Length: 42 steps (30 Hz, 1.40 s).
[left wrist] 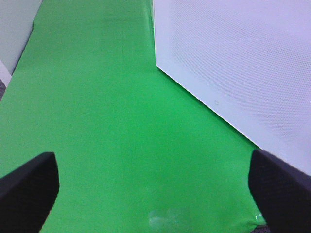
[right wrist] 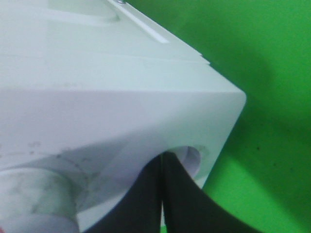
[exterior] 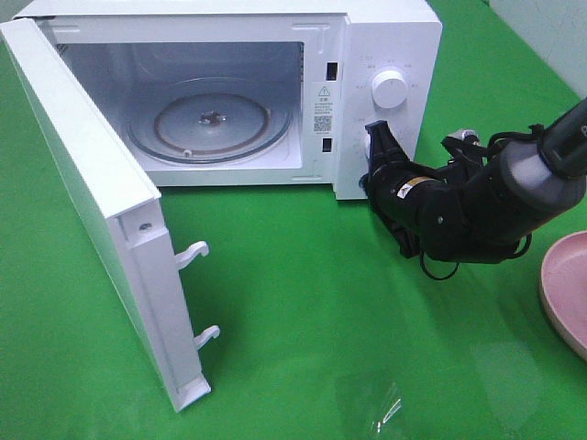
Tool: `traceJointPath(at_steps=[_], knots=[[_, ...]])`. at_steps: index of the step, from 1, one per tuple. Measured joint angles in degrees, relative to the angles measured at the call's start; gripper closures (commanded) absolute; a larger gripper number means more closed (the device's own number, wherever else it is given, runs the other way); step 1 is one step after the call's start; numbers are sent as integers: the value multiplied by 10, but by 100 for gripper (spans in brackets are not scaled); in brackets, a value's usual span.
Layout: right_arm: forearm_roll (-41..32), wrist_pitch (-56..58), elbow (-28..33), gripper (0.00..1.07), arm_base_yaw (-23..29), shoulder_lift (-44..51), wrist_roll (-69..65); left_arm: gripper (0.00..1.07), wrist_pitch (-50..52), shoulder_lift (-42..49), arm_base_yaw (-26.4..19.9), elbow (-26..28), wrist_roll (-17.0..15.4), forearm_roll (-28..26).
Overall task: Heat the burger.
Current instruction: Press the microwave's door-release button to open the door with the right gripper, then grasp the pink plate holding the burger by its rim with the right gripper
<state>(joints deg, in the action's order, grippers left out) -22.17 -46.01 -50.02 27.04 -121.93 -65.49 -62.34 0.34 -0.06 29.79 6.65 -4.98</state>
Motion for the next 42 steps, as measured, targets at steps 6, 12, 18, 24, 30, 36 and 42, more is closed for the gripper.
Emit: traceJointPath(at_steps=[6, 12, 18, 24, 30, 36, 42], knots=[[10, -54, 52, 107, 16, 30, -31, 9, 1, 0, 0, 0, 0, 0], [11, -74, 95, 107, 38, 63, -35, 9, 1, 0, 0, 0, 0, 0], [23, -27, 139, 107, 50, 110, -36, 9, 1, 0, 0, 0, 0, 0], [32, 81, 163, 105, 50, 201, 33, 9, 1, 0, 0, 0, 0, 0], [32, 202, 164, 105, 50, 273, 181, 9, 1, 0, 0, 0, 0, 0], [34, 316, 163, 104, 40, 324, 297, 9, 1, 0, 0, 0, 0, 0], [38, 460, 148, 102, 15, 374, 423, 9, 1, 0, 0, 0, 0, 0]])
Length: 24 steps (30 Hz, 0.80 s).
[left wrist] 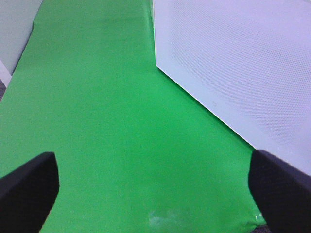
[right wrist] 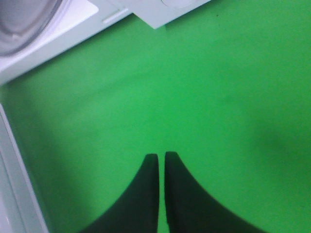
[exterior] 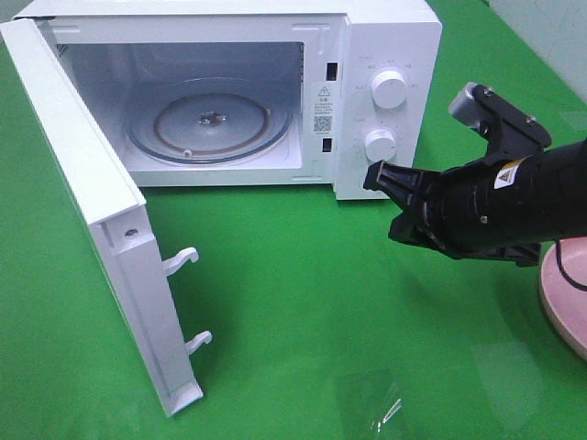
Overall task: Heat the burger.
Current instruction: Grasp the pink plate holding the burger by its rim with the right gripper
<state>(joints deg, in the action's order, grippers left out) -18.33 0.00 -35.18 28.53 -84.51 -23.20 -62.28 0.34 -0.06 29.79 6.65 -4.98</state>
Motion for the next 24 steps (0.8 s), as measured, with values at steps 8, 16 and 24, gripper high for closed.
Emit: traceJointPath(at_steps=[8, 16, 24], knots=[[147, 238, -50, 96, -22, 41, 52, 9, 0, 0, 0, 0, 0, 0], [271, 425, -107, 83, -25, 64, 56, 9, 0, 0, 0, 0, 0, 0], [297, 497, -127, 50, -25, 105, 101, 9, 0, 0, 0, 0, 0, 0]])
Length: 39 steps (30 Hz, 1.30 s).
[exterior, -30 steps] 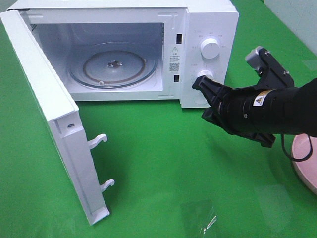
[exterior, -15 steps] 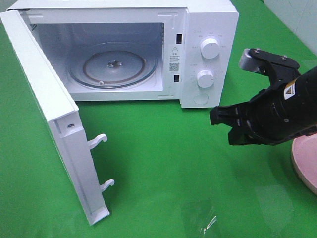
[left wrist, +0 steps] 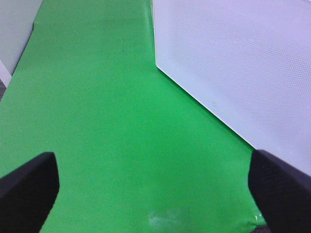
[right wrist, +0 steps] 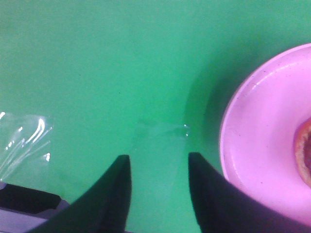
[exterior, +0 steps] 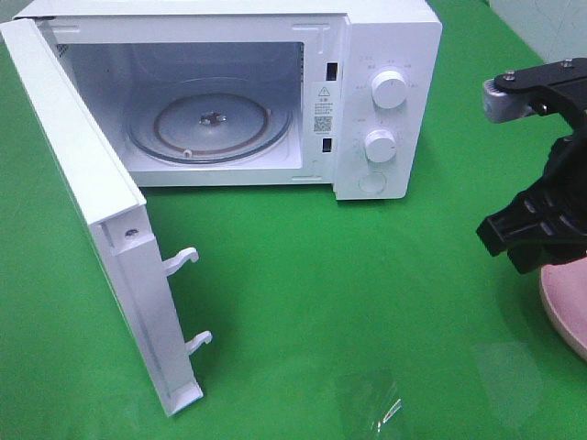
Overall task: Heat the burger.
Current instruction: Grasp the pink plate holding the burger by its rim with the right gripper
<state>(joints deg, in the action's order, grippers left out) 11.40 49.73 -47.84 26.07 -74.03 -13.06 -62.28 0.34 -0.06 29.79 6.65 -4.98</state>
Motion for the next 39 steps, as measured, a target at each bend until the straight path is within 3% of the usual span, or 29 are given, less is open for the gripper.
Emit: traceJointPath(at_steps=[2, 6, 22, 33, 39], knots=[[18, 28, 0, 22, 0, 20, 20, 9, 0, 0, 0, 0, 0, 0], [43, 40, 0, 12, 0, 25, 25, 9, 0, 0, 0, 0, 0, 0], [54, 31, 30, 16, 0, 26, 26, 9, 0, 0, 0, 0, 0, 0], [54, -25, 60, 19, -95, 26, 27, 9, 0, 0, 0, 0, 0, 0], [54, -37, 60, 21, -113, -8, 37, 9, 0, 0, 0, 0, 0, 0]])
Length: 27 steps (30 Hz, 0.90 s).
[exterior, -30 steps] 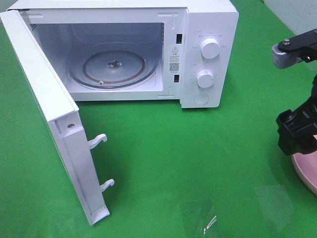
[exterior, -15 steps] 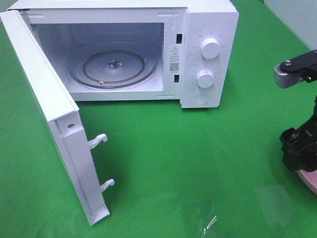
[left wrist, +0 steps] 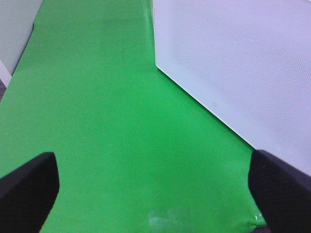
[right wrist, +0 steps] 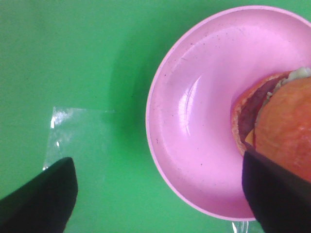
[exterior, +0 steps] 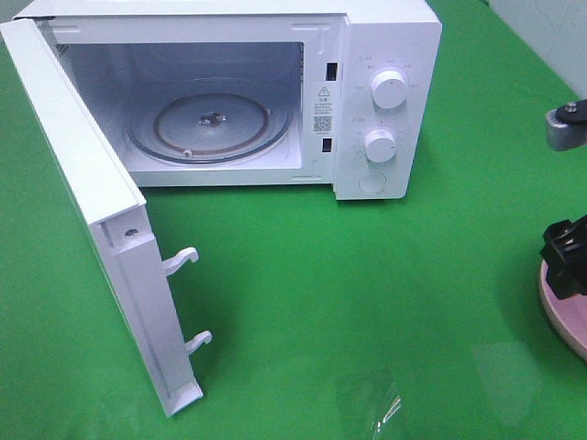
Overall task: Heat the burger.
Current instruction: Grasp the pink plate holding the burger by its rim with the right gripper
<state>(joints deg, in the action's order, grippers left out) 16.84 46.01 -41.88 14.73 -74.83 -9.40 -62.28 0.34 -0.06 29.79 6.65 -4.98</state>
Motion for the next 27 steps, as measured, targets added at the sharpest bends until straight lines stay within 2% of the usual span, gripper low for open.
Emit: traceJointPath(at_steps=[5, 21, 27], knots=[[-4, -19, 0, 23, -1, -64, 1, 9, 0, 0, 0, 0, 0, 0], [-8, -81, 0, 27, -4, -181, 10, 9, 0, 0, 0, 0, 0, 0], [-10, -112, 0, 29, -30, -221, 15, 9, 0, 0, 0, 0, 0, 0]])
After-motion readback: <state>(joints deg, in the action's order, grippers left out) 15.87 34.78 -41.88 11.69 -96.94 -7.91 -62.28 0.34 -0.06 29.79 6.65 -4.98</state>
